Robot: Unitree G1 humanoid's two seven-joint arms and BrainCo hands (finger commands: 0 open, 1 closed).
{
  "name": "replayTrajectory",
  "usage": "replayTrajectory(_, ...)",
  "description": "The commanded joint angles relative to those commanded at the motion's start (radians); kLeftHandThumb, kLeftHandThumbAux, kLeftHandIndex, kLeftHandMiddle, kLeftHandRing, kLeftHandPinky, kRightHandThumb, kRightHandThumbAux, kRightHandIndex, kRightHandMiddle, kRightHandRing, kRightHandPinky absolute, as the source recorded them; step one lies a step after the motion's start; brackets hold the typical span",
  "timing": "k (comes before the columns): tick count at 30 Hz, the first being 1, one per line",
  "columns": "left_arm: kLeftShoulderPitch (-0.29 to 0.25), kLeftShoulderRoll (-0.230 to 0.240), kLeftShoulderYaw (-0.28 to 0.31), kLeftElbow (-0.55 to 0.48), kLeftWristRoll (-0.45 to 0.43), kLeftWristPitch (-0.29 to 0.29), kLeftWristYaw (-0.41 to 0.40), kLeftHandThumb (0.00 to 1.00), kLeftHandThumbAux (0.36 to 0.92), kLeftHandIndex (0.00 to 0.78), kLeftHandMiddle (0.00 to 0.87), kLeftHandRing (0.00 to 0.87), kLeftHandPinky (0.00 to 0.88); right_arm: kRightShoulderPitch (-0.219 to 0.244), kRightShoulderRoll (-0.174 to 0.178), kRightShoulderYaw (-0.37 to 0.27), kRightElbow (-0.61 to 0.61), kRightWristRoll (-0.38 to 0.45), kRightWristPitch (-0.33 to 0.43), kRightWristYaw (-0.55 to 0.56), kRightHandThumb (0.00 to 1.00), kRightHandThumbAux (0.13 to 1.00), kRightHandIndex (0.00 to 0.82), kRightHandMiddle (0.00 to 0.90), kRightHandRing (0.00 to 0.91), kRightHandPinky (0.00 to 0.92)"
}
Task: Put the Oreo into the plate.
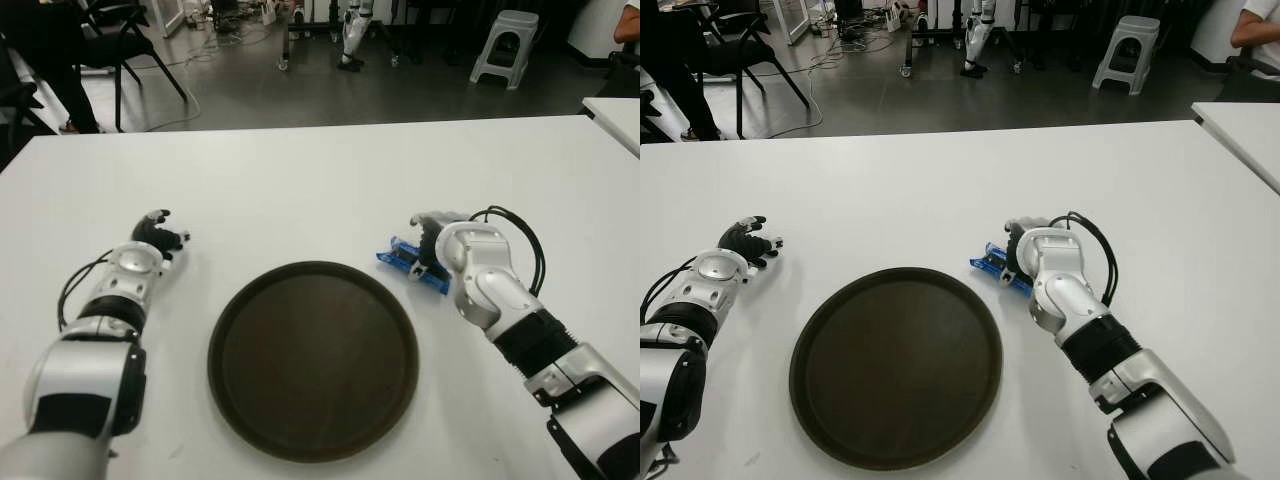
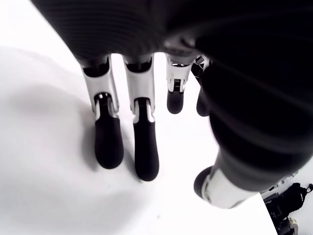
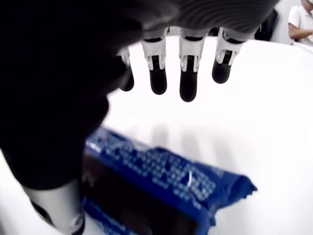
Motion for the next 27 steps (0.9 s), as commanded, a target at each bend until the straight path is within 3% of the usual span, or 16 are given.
replayTrajectory(27,-0.001,0.003,0.000,0.002,-0.001,0.008,0.004,0.157,0.803,0.061,0.087,0.110,0.096,0.010,-0.005,-0.005,-0.013,0.025,-0.027,-0.003,0.000,0.798,0.095,0.136,0.129,0.029)
